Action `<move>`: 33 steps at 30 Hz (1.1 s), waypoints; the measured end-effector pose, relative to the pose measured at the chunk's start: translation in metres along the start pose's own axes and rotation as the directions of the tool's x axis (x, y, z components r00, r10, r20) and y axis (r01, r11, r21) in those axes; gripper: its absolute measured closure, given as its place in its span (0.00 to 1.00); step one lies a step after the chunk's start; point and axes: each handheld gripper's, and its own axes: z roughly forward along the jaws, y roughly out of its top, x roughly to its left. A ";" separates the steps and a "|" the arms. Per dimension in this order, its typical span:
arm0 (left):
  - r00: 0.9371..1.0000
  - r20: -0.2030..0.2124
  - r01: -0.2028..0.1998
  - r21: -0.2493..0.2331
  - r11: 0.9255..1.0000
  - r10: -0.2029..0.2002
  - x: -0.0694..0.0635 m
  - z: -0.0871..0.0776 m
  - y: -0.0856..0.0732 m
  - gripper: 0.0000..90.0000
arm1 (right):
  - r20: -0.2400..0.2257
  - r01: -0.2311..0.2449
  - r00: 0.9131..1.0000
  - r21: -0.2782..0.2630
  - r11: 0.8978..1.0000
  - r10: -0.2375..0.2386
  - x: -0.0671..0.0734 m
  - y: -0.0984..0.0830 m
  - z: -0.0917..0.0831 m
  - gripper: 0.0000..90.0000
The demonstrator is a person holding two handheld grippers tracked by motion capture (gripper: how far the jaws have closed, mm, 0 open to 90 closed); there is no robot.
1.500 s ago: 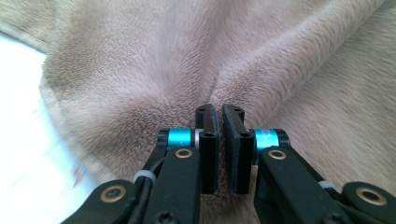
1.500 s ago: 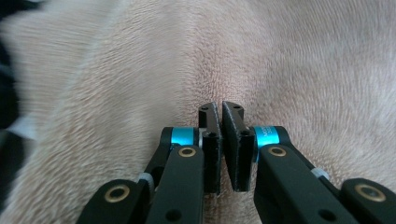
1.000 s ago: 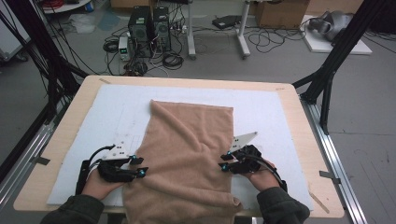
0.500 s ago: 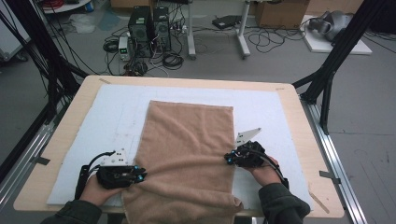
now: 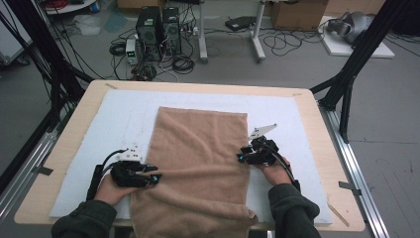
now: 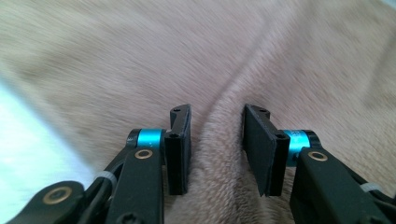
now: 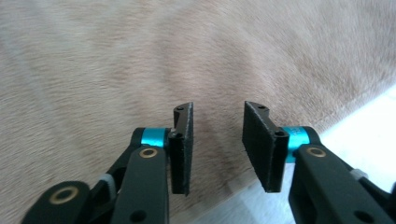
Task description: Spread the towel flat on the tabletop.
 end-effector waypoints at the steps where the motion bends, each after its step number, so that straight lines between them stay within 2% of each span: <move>1: 1.000 0.012 0.008 -0.016 1.000 -0.008 -0.001 -0.001 0.001 0.67 | -0.005 -0.007 1.000 -0.005 1.000 0.007 -0.002 0.000 0.001 0.77; 2: 1.000 0.025 0.012 -0.033 0.999 -0.011 0.001 -0.003 0.001 0.66 | -0.003 -0.005 1.000 -0.007 1.000 0.005 -0.003 0.000 0.002 0.84; 3: 0.999 0.026 0.027 -0.056 0.998 -0.026 0.002 -0.006 0.002 0.66 | -0.020 0.002 1.000 -0.005 1.000 -0.002 -0.004 0.000 0.002 0.89; 5: 0.997 0.061 0.060 -0.081 0.995 -0.055 0.006 -0.009 0.003 0.65 | -0.053 -0.009 0.999 -0.011 1.000 0.009 -0.008 -0.001 0.002 0.95; 6: 0.996 0.066 0.061 -0.091 0.994 -0.055 0.006 -0.010 0.003 0.66 | -0.068 -0.016 0.998 -0.011 1.000 0.015 -0.011 -0.001 0.002 0.96; 7: 0.997 0.057 0.058 -0.092 0.994 -0.053 0.007 -0.010 0.004 0.66 | -0.061 -0.021 0.998 -0.002 1.000 0.021 -0.013 0.000 0.001 0.97; 8: 0.997 0.052 0.065 -0.099 0.993 -0.060 0.008 -0.011 0.005 0.66 | -0.021 -0.014 1.000 0.004 1.000 0.015 -0.015 0.002 0.000 0.97; 11: 0.998 -0.006 0.059 -0.103 0.993 -0.060 0.012 -0.013 0.009 0.66 | 0.039 -0.040 0.998 -0.014 0.999 0.040 -0.023 0.004 -0.001 0.99; 12: 0.998 -0.007 0.061 -0.114 0.992 -0.062 0.013 -0.014 0.009 0.66 | 0.063 -0.059 0.996 -0.025 0.998 0.061 -0.024 0.004 -0.001 0.99; 13: 0.998 -0.006 0.059 -0.121 0.991 -0.060 0.012 -0.015 0.010 0.66 | 0.062 -0.063 0.996 -0.030 0.998 0.065 -0.024 0.003 -0.002 0.96; 14: 0.999 -0.006 0.051 -0.118 0.992 -0.052 0.012 -0.016 0.010 0.66 | 0.054 -0.061 0.997 -0.037 0.997 0.063 -0.023 0.003 -0.003 0.91; 17: 0.998 -0.029 0.046 -0.101 0.994 -0.049 0.012 -0.015 0.009 0.65 | 0.040 -0.031 0.999 -0.065 0.997 0.034 -0.015 0.001 -0.012 0.86; 20: 0.997 -0.067 0.040 -0.077 0.996 -0.045 0.013 -0.014 0.008 0.65 | -0.005 0.016 1.000 -0.077 0.997 -0.017 -0.001 -0.002 -0.020 0.78; 21: 0.997 -0.072 0.038 -0.060 0.997 -0.043 0.013 -0.013 0.008 0.65 | -0.023 0.018 1.000 -0.079 0.997 -0.020 0.003 -0.004 -0.021 0.75; 22: 0.997 -0.071 0.033 -0.049 0.998 -0.036 0.013 -0.012 0.008 0.65 | -0.052 0.042 0.998 -0.070 0.997 -0.046 0.010 -0.007 -0.021 0.73; 24: 0.996 -0.088 0.022 -0.013 1.000 -0.023 0.012 -0.007 0.007 0.67 | -0.064 0.080 0.995 -0.036 0.996 -0.082 0.020 -0.011 -0.021 0.68; 25: 0.997 -0.080 0.014 0.008 1.000 -0.013 0.012 -0.004 0.007 0.72 | -0.092 0.096 0.991 -0.040 0.995 -0.100 0.024 -0.014 -0.019 0.67; 27: 0.998 -0.065 -0.004 0.018 1.000 0.005 0.011 0.000 0.007 0.86 | -0.108 0.128 0.986 -0.008 0.992 -0.129 0.032 -0.019 -0.013 0.71; 28: 0.997 -0.071 -0.009 0.021 1.000 0.010 0.010 0.001 0.009 0.91 | -0.095 0.136 0.986 -0.009 0.991 -0.136 0.035 -0.020 -0.010 0.76; 30: 0.996 -0.088 -0.018 0.024 1.000 0.020 0.009 0.002 0.011 0.94 | -0.119 0.119 0.985 -0.024 0.993 -0.121 0.033 -0.020 -0.010 0.93; 33: 0.987 -0.159 -0.007 -0.021 1.000 0.003 0.013 0.000 0.014 0.95 | -0.103 0.149 0.983 -0.008 0.989 -0.149 0.034 -0.012 -0.009 0.96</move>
